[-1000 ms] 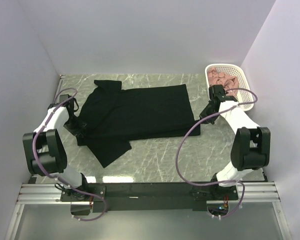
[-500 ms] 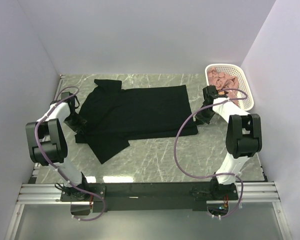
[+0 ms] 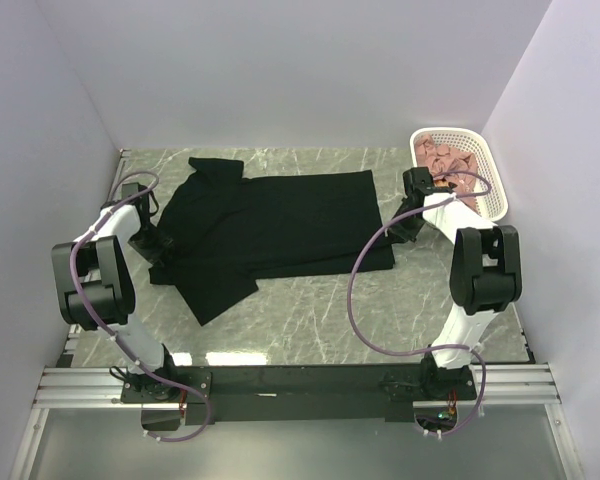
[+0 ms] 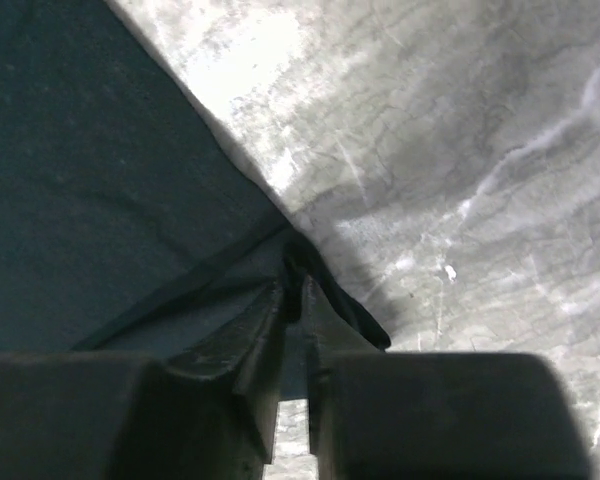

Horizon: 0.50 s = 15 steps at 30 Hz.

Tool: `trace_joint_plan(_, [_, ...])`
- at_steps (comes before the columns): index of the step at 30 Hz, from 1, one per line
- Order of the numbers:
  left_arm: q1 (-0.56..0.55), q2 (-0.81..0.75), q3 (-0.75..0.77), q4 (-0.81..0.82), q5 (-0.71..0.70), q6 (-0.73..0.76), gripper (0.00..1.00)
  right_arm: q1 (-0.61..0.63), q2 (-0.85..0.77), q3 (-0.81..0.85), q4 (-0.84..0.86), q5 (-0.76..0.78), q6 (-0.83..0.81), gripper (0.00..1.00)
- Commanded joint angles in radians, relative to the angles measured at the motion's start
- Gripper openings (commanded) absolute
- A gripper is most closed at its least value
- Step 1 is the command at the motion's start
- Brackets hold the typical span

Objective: Fold and stack the t-shirts
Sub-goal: Fold the tshirt

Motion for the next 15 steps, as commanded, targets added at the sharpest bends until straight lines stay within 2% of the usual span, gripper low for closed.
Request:
trace_joint_plan(1, [0.012,-0.056,0.000,0.030,-0.042,-0.002,0.34,0.007,-0.004,0.050,0.030,-0.013,-0.028,0.20])
trace_joint_plan(2, [0.012,-0.065,0.002,0.025,-0.040,-0.004,0.43,0.007,-0.011,0.058,0.032,-0.018,-0.033,0.24])
trace_joint_plan(3, [0.012,-0.085,0.005,0.023,-0.042,-0.004,0.48,0.010,-0.020,0.061,0.032,-0.019,-0.039,0.33])
trace_joint_plan(5, [0.010,-0.131,0.012,0.011,-0.048,-0.007,0.59,0.020,-0.059,0.075,0.024,-0.009,-0.062,0.45])
trace_joint_plan(7, [0.012,-0.169,0.008,0.004,-0.054,-0.007,0.68,0.040,-0.099,0.081,0.006,0.002,-0.084,0.50])
trace_joint_plan(8, [0.012,-0.188,0.006,-0.006,-0.062,-0.008,0.77,0.050,-0.112,0.081,0.001,0.004,-0.088,0.53])
trace_joint_plan(11, [0.010,-0.269,-0.023,-0.019,-0.071,-0.001,0.89,0.091,-0.180,0.046,-0.011,0.030,-0.105,0.57])
trace_joint_plan(15, [0.003,-0.395,-0.092,-0.050,-0.071,0.010,0.91,0.154,-0.290,-0.052,0.004,0.024,-0.105,0.59])
